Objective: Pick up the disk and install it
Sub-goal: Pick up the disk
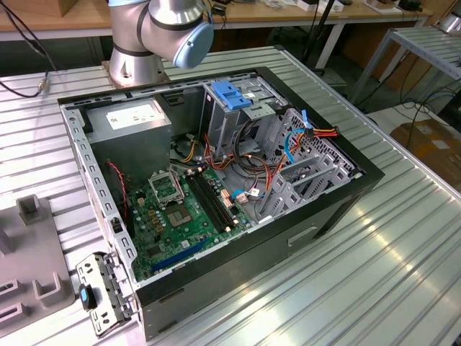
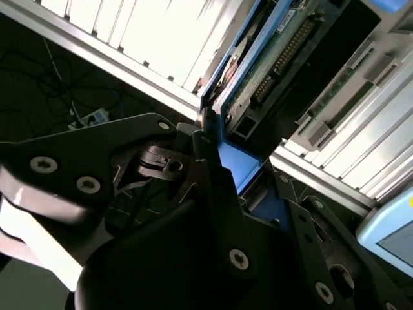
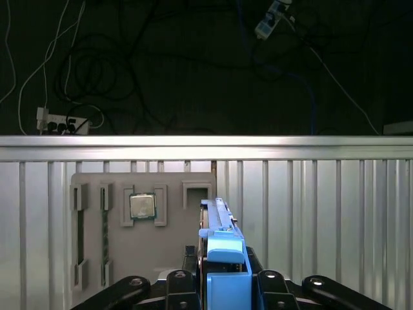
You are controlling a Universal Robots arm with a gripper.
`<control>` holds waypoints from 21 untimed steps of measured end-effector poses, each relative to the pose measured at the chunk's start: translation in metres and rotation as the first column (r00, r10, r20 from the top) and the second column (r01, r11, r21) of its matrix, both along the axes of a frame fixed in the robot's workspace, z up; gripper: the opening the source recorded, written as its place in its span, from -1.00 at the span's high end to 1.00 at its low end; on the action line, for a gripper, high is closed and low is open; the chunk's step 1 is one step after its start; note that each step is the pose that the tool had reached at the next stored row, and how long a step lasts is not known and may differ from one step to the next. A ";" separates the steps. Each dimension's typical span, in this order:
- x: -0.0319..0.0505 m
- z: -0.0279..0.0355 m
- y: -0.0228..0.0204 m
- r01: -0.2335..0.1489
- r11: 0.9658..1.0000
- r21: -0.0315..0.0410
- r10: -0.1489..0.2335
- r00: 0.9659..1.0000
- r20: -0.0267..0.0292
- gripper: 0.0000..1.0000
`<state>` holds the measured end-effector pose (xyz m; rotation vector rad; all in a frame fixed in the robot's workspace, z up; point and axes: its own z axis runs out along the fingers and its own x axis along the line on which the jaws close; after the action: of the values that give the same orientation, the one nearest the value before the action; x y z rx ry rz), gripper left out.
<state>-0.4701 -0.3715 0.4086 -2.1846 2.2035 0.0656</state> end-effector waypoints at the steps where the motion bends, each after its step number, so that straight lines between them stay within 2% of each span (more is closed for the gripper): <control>1: 0.0000 0.0018 0.0000 0.000 1.000 0.001 0.000 1.000 0.000 0.25; 7: 0.0000 0.0094 0.0000 0.000 1.000 0.003 0.000 1.000 -0.001 0.25; 14: 0.0000 0.0234 0.0000 0.000 1.000 0.003 0.000 1.000 -0.004 0.25; 16: 0.0000 0.0253 0.0000 0.000 1.000 0.003 0.000 1.000 -0.004 0.25; 21: 0.0000 0.0300 0.0000 0.000 1.000 -0.004 0.000 1.000 -0.005 0.25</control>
<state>-0.4701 -0.3716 0.4386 -2.1891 2.2082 0.0666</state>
